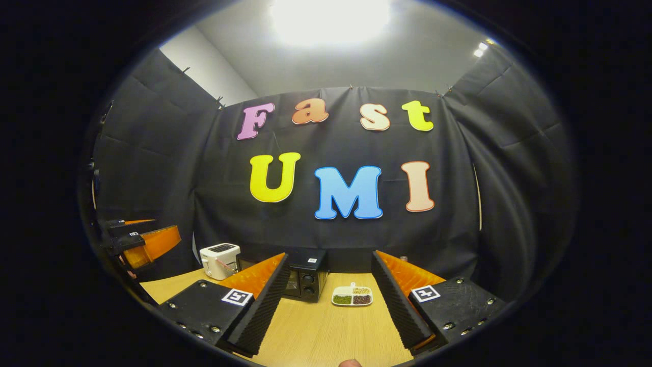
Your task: Open the electric oven with the left hand, put the food in, and close the electric oven.
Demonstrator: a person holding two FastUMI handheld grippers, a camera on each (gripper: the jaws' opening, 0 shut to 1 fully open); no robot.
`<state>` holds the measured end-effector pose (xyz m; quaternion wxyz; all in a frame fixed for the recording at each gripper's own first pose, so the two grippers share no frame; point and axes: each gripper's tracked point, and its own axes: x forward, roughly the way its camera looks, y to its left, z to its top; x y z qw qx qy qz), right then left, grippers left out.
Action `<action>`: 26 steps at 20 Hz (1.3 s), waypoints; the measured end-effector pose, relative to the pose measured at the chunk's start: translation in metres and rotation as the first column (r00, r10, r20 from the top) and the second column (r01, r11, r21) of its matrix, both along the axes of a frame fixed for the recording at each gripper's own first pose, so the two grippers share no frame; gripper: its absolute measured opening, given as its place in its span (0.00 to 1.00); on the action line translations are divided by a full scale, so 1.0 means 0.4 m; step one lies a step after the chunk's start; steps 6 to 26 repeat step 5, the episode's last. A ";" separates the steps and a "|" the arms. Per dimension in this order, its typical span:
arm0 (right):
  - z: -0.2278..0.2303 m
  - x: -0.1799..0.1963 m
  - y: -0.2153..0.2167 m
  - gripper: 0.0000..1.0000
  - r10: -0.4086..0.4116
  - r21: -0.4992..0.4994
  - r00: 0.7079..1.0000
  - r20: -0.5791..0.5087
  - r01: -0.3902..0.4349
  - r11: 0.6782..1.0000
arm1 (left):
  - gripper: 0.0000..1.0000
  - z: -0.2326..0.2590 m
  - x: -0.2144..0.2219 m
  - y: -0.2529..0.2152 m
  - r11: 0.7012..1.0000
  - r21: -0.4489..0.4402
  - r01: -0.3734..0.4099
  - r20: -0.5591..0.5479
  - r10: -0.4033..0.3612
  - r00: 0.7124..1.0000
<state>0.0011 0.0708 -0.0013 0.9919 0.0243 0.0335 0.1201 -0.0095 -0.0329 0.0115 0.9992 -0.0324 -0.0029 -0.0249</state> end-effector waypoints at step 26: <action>0.014 0.007 0.029 0.98 0.006 -0.008 1.000 0.016 -0.006 1.000 | 1.00 -0.020 0.005 0.014 1.000 -0.005 0.005 -0.002 -0.005 1.000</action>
